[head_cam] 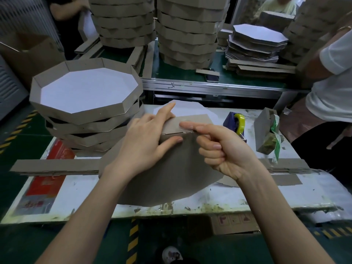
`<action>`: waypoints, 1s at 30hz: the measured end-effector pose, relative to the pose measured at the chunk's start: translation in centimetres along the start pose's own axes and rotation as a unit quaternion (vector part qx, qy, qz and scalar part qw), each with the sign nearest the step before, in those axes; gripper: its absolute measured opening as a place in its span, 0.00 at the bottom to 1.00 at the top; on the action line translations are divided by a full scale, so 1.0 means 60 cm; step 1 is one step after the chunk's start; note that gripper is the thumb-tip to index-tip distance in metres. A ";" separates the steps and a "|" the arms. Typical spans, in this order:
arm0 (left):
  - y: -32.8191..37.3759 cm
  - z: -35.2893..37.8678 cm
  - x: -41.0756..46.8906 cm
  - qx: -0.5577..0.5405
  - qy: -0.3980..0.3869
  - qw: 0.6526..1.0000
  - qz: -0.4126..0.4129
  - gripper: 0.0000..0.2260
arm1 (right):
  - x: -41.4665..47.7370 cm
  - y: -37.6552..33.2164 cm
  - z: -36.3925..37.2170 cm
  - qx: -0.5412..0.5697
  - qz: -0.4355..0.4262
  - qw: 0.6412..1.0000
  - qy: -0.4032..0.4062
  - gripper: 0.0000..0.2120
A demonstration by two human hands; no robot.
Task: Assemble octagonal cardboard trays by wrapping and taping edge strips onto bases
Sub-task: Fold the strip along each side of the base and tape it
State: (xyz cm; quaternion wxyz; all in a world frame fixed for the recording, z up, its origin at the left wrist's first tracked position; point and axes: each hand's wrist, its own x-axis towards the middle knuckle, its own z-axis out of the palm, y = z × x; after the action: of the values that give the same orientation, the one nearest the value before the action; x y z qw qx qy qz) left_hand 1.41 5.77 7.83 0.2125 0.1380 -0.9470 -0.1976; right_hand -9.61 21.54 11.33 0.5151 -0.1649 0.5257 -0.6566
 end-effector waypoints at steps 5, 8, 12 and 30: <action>0.005 -0.003 -0.003 0.004 -0.003 1.000 0.011 0.31 | -0.002 -0.002 -0.008 -0.010 -0.001 1.000 0.015 0.16; 0.009 -0.009 -0.006 0.044 -0.002 0.998 0.047 0.22 | 0.000 -0.004 -0.008 -0.015 0.007 1.000 0.016 0.15; 0.008 -0.011 -0.002 0.073 -0.027 0.996 0.046 0.20 | 0.001 -0.003 -0.009 -0.027 0.002 0.999 0.020 0.14; -0.001 -0.014 0.006 0.047 -0.067 0.996 0.042 0.19 | 0.030 0.048 -0.009 -0.142 -0.103 0.975 0.139 0.13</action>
State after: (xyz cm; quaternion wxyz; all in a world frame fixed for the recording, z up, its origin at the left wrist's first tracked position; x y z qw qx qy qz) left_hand 1.49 5.35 8.60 0.1505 0.0943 -0.9722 -0.1527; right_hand -9.33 20.50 8.08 0.3380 -0.1964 0.6601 -0.6415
